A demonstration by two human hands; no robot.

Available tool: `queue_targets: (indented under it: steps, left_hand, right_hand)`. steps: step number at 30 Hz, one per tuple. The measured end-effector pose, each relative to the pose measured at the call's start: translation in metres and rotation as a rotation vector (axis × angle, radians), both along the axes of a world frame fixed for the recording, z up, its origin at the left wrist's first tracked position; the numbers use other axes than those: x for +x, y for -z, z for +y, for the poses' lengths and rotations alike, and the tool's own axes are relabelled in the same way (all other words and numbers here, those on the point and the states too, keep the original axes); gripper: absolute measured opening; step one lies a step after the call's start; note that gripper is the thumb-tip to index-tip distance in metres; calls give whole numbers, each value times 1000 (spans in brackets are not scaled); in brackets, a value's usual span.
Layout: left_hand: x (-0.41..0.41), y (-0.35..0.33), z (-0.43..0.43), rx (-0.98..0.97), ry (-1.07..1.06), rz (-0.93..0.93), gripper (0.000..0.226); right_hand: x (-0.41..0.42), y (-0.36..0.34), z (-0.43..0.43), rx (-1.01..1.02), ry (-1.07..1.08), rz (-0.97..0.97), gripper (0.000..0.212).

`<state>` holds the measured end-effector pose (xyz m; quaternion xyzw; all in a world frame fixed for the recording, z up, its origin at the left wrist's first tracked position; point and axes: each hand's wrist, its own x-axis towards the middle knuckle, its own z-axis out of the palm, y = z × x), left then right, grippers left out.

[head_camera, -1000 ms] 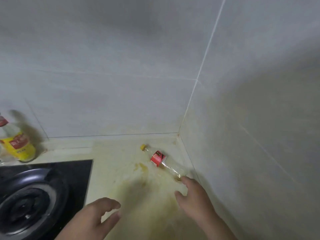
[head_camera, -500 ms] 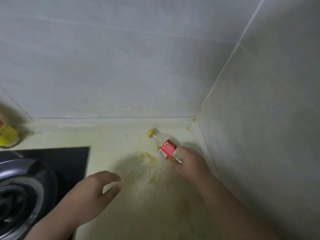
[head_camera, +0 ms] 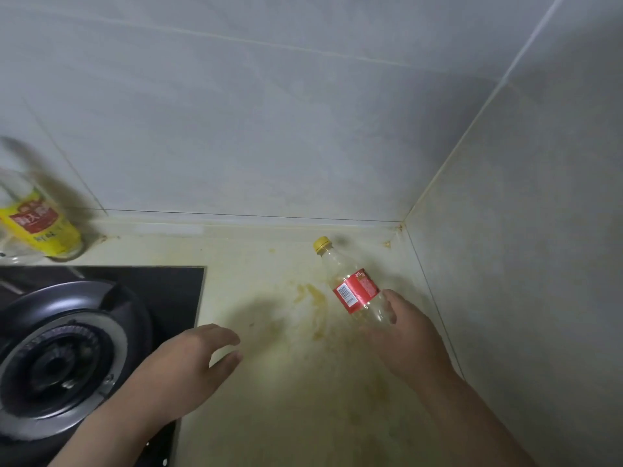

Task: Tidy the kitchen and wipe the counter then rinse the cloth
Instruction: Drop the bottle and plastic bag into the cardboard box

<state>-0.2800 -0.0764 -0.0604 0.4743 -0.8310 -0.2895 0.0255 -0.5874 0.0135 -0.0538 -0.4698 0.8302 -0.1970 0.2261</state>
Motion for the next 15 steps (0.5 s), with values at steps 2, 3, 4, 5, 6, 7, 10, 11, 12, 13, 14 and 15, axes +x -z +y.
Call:
queue_targets:
  steps: [2, 3, 4, 5, 6, 7, 10, 11, 12, 13, 14, 15]
  left_hand:
    - [7, -7, 11, -7, 13, -8, 30]
    - [12, -10, 19, -12, 19, -5, 30]
    - [16, -15, 28, -19, 28, -9, 30]
    - [22, -19, 37, -31, 35, -9, 30]
    - [28, -24, 48, -32, 30, -8, 31]
    - [35, -27, 58, -42, 20, 4, 33]
    - [64, -39, 92, -57, -22, 29, 52]
    - [74, -45, 105, -68, -30, 34, 54]
    - [84, -53, 120, -76, -53, 32, 50]
    - [94, -61, 135, -85, -83, 30, 41]
    - [104, -69, 151, -88, -120, 21, 31]
    - [116, -74, 167, -96, -157, 19, 25]
  right_hand:
    - [17, -12, 18, -31, 14, -64, 46]
    - [26, -18, 28, -50, 16, -98, 47]
    - [34, -22, 38, -71, 13, -132, 46]
    - [43, -27, 49, -91, 8, -174, 42]
    - [51, -31, 59, -105, 8, -219, 40]
    - [58, -36, 68, -118, 10, -263, 40]
    - [73, -42, 96, -143, 0, -328, 51]
    - [78, -45, 105, -139, -14, -338, 54]
    - [82, -48, 114, -132, -30, -345, 57]
    - [87, -51, 123, -132, -50, -351, 58]
    - [93, -54, 133, -136, -70, -352, 58]
    - [99, -57, 143, -144, -94, -350, 57]
